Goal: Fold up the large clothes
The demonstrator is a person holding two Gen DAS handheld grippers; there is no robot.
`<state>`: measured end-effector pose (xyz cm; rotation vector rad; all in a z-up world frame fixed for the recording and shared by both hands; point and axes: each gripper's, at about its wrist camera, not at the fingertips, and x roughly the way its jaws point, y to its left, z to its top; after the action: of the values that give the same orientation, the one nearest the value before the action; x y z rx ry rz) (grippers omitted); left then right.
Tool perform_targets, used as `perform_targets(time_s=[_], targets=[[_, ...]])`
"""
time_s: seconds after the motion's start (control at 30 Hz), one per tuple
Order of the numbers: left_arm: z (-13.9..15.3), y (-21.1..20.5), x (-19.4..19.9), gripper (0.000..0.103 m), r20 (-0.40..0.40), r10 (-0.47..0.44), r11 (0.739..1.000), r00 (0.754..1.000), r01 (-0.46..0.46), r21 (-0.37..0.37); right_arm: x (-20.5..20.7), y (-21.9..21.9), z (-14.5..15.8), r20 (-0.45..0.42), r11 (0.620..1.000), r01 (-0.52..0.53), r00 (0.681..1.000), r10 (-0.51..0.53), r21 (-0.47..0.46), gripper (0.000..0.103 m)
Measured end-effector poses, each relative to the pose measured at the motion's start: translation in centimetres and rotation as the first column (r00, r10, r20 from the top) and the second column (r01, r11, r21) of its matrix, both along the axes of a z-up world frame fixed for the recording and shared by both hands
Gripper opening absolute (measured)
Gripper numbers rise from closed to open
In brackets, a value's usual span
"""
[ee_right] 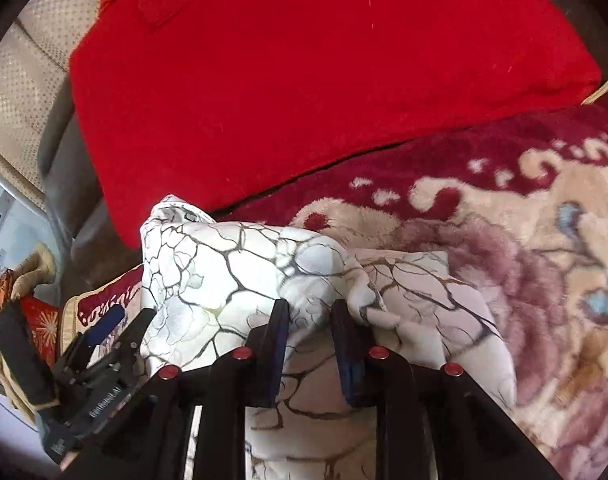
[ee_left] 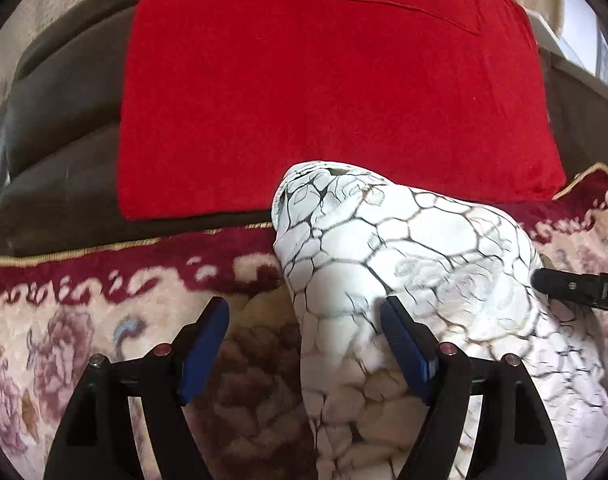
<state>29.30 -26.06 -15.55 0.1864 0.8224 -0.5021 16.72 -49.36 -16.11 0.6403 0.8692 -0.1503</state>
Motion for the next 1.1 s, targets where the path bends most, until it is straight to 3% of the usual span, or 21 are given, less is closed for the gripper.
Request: perform_targets(time_s=[0.1,0.2,0.3,0.4,0.5,0.6,0.77,1.1], targets=[[1.3,1.7,-1.8,0.079,-0.005,0.006,1.0,1.0,-0.006,-0.006,-3.3,0.2,3.0,0.058,1.0,0.008,0.998,-0.008,0.001,0.026],[2.6,3.3,-5.0,0.079,0.058,0.0,1.0,0.998,-0.002,0.026,-6.9,1.6,5.9,0.111,0.995,-0.022,0.993,0.032,-0.094,0.028],[3.2,5.0,-7.7,0.083,0.083,-0.015,1.0,0.996,0.013,0.025,-10.8,4.0,7.5,0.135,0.987,-0.089,0.985,0.107,-0.133,0.028],[3.9,6.6,-10.5,0.084,0.093,-0.024,1.0,0.995,0.025,-0.01,-13.7,6.9,6.7,0.119,0.979,-0.114,0.984,0.136,-0.17,0.029],[4.3,7.0,-12.3,0.084,0.113,-0.035,0.999,0.993,0.036,-0.01,-15.3,8.4,3.6,0.038,0.979,-0.097,0.994,0.105,-0.179,0.045],[4.3,7.4,-14.2,0.084,0.133,-0.04,0.999,0.99,0.04,0.005,-16.1,8.4,0.4,0.025,0.985,-0.065,0.997,0.07,-0.159,0.046],[3.8,7.6,-15.9,0.084,0.144,-0.053,0.999,0.988,0.051,0.02,-16.9,8.1,-0.2,0.072,0.991,-0.013,0.997,0.022,-0.13,0.046],[3.3,7.3,-16.3,0.084,0.148,-0.044,0.999,0.988,0.039,0.035,-16.3,8.3,-0.4,0.043,0.991,-0.013,0.999,0.019,-0.135,0.046]])
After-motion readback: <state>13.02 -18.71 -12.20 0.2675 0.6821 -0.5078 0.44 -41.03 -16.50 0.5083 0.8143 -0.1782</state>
